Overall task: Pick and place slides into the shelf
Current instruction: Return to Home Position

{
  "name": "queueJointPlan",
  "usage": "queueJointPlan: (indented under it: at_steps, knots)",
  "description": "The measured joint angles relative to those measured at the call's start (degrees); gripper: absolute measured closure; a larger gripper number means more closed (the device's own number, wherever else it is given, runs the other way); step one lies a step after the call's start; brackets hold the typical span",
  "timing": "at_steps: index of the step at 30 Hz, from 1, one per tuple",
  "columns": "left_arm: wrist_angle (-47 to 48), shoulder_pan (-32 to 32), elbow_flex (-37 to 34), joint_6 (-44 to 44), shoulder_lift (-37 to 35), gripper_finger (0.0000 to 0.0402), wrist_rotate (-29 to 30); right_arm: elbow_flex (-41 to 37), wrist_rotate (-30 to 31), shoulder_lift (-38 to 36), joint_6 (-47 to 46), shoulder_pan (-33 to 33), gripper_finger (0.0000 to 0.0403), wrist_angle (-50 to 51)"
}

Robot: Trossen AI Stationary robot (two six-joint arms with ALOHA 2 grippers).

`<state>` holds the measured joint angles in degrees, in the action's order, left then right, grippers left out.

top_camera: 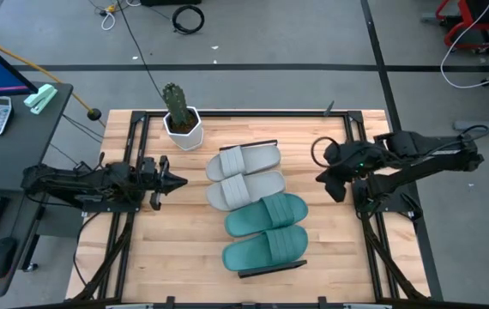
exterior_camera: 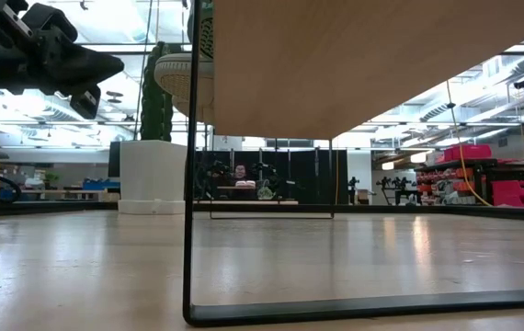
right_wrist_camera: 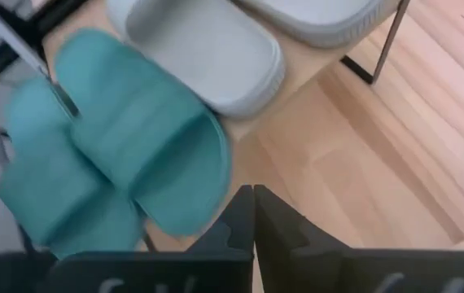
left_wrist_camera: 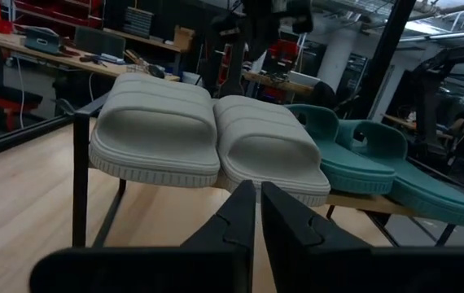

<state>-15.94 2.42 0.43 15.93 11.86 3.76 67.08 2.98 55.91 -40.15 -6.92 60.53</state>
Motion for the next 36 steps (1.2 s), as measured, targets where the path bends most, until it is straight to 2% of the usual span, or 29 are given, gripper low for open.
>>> queueJointPlan:
  at_steps: [6, 10, 18, 29, 36]
  knots:
    - [0.0, 0.0, 0.0, -0.1, 0.0, 0.0365, 0.0, -13.3, 0.6, -9.7, 3.1, -1.5, 0.0399, -9.7]
    - [0.0, 0.0, 0.0, 0.0, 0.0, 0.0368, 0.0, -22.4, 3.7, -16.6, 4.2, -1.5, 0.0399, -16.6]
    - [0.0, 0.0, 0.0, 0.0, 0.0, 0.0378, 0.0, -36.3, 6.5, -26.7, 4.5, -0.9, 0.0400, -25.9]
    - [0.0, 0.0, 0.0, 0.0, 0.0, 0.0361, 0.0, -50.8, 6.3, -29.0, 2.8, -0.1, 0.0402, -41.9]
    - [0.0, 0.0, 0.0, 0.0, 0.0, 0.0368, 0.0, -55.7, 6.4, -29.1, 4.0, 1.1, 0.0403, -49.6]
